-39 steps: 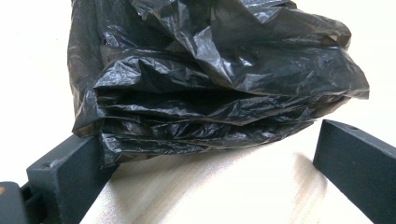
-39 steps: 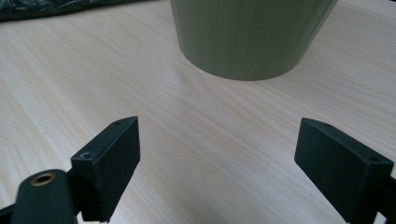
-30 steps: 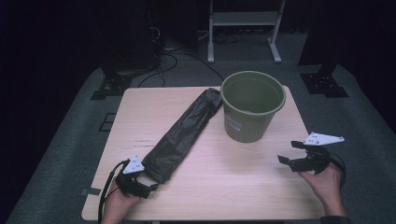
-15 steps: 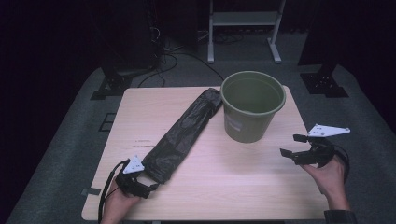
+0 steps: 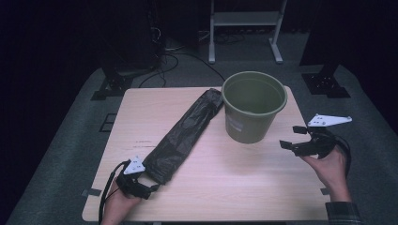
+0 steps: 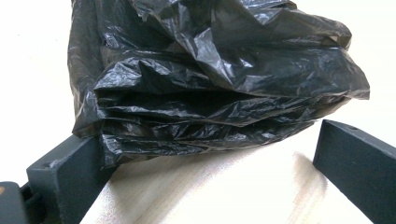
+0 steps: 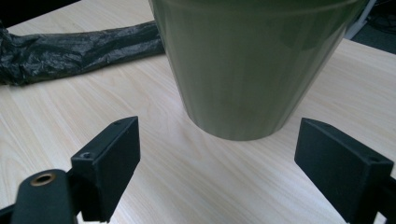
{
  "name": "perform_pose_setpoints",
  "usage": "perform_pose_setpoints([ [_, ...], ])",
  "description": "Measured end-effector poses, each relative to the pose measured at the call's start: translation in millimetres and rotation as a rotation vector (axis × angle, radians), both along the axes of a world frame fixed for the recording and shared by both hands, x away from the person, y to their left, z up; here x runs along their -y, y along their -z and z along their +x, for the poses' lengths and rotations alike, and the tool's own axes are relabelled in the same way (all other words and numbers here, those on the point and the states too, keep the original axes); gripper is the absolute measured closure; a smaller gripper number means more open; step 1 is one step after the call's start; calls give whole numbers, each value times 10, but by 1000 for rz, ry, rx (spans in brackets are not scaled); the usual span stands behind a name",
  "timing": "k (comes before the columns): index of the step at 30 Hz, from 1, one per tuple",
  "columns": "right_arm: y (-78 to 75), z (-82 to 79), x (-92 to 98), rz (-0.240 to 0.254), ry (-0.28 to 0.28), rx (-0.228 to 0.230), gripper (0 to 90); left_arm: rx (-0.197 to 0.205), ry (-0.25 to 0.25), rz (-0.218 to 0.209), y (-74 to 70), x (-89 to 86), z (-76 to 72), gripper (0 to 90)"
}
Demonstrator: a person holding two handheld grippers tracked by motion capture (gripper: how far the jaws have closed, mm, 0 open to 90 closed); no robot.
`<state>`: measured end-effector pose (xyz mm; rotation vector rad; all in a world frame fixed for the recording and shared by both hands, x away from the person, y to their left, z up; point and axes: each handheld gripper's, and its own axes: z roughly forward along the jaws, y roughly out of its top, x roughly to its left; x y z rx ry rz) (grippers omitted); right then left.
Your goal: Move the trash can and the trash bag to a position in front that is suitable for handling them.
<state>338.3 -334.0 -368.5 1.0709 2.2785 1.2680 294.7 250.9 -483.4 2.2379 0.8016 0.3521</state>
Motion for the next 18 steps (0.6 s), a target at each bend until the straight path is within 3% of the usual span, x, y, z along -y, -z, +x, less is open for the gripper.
perform_pose_setpoints([
  [18,-410,237,2,7,24,8,130,0,-1,-2,0,1,-1,0],
])
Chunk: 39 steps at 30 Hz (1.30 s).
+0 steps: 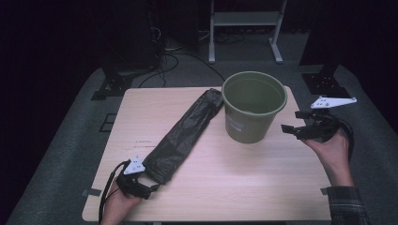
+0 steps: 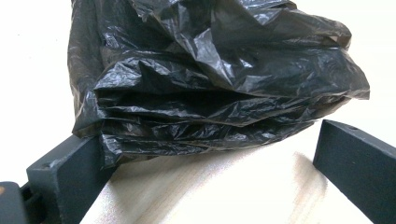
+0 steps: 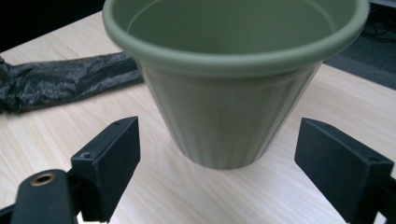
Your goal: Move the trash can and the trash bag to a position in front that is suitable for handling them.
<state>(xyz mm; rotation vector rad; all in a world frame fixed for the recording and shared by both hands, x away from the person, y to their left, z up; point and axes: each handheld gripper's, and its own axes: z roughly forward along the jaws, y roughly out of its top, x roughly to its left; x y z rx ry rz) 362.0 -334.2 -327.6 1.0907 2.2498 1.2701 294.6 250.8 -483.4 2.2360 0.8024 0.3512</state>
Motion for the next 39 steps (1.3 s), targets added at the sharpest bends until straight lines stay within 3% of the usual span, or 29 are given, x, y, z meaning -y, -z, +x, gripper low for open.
perform_pose_setpoints([
  [19,-324,292,-132,-36,17,-2,130,2,7,-1,1,2,-2,0],
  [30,-345,508,-129,-33,66,-32,131,2,8,0,1,2,-1,0],
  [39,-312,758,-174,-72,121,-80,143,2,10,1,1,1,-1,0],
])
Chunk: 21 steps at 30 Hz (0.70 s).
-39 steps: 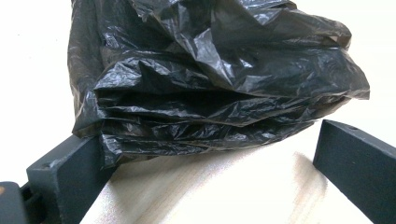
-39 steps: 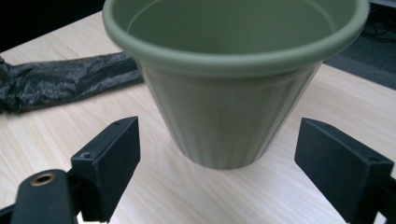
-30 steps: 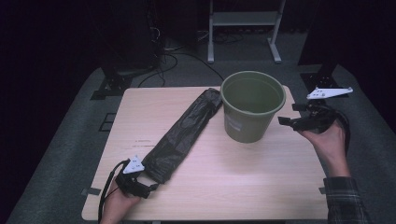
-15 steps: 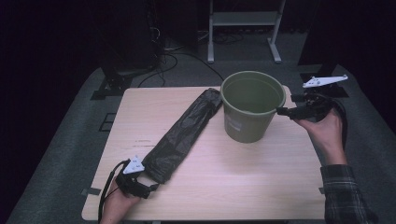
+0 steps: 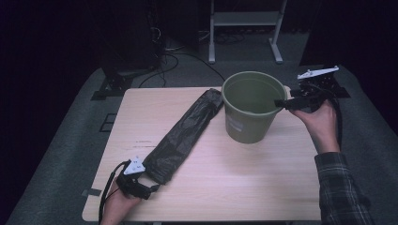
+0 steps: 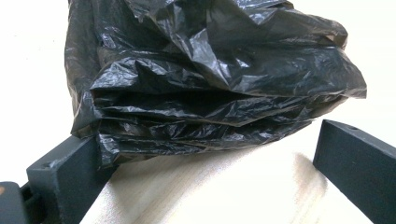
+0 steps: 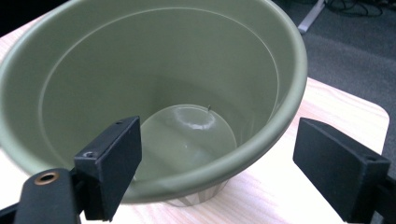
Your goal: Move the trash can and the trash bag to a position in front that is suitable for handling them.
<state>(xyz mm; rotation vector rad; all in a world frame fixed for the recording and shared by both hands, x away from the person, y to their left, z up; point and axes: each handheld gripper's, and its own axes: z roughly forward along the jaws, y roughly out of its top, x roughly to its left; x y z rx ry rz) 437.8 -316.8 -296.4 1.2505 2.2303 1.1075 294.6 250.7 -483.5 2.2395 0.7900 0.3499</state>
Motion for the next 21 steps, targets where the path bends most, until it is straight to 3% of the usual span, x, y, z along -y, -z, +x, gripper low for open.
perform_pose_setpoints([
  [11,106,164,-24,-22,57,-56,277,0,1,1,0,0,-1,0],
  [21,104,187,-2,12,49,-98,430,0,4,0,0,1,-1,0],
])
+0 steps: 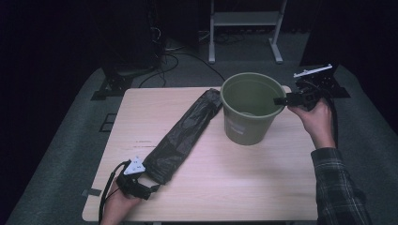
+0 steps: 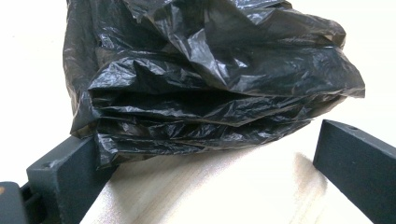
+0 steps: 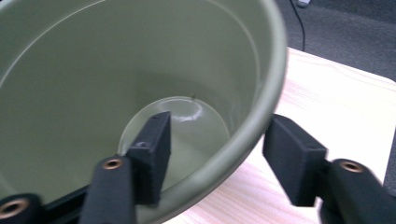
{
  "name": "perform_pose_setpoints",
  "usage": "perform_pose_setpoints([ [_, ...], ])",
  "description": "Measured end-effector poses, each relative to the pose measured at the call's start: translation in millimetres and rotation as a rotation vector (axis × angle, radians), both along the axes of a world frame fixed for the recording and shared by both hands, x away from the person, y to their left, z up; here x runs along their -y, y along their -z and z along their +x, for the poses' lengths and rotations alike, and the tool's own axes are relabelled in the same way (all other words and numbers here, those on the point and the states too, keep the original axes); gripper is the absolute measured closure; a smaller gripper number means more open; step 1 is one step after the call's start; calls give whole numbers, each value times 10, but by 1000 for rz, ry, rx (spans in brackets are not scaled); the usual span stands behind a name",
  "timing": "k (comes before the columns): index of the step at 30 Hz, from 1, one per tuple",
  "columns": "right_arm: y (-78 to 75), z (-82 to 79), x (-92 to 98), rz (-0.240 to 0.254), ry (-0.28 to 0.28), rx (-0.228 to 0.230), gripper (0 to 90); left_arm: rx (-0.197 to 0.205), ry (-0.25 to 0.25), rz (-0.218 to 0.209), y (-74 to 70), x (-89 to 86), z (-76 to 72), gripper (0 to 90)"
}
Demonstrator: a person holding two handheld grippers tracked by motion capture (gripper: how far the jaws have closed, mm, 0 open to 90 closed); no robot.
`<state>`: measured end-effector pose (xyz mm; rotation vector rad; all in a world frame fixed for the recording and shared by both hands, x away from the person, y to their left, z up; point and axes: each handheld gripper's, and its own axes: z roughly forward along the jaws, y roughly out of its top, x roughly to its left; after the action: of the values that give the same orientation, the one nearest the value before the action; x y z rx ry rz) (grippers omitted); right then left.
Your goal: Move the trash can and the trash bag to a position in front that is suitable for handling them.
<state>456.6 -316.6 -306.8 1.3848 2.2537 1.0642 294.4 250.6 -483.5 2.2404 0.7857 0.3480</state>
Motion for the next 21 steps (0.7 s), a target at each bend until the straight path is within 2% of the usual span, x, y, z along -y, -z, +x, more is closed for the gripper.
perform_pose_setpoints([
  [1,0,0,0,0,0,0,430,0,0,0,0,0,0,0],
  [2,-12,-5,-14,-3,-15,-1,489,1,0,1,0,-1,1,0],
  [8,-36,-6,-82,-22,-49,-13,578,0,0,0,0,0,0,0],
  [21,-49,-12,-198,-14,-115,-28,790,0,3,1,0,0,-1,0],
])
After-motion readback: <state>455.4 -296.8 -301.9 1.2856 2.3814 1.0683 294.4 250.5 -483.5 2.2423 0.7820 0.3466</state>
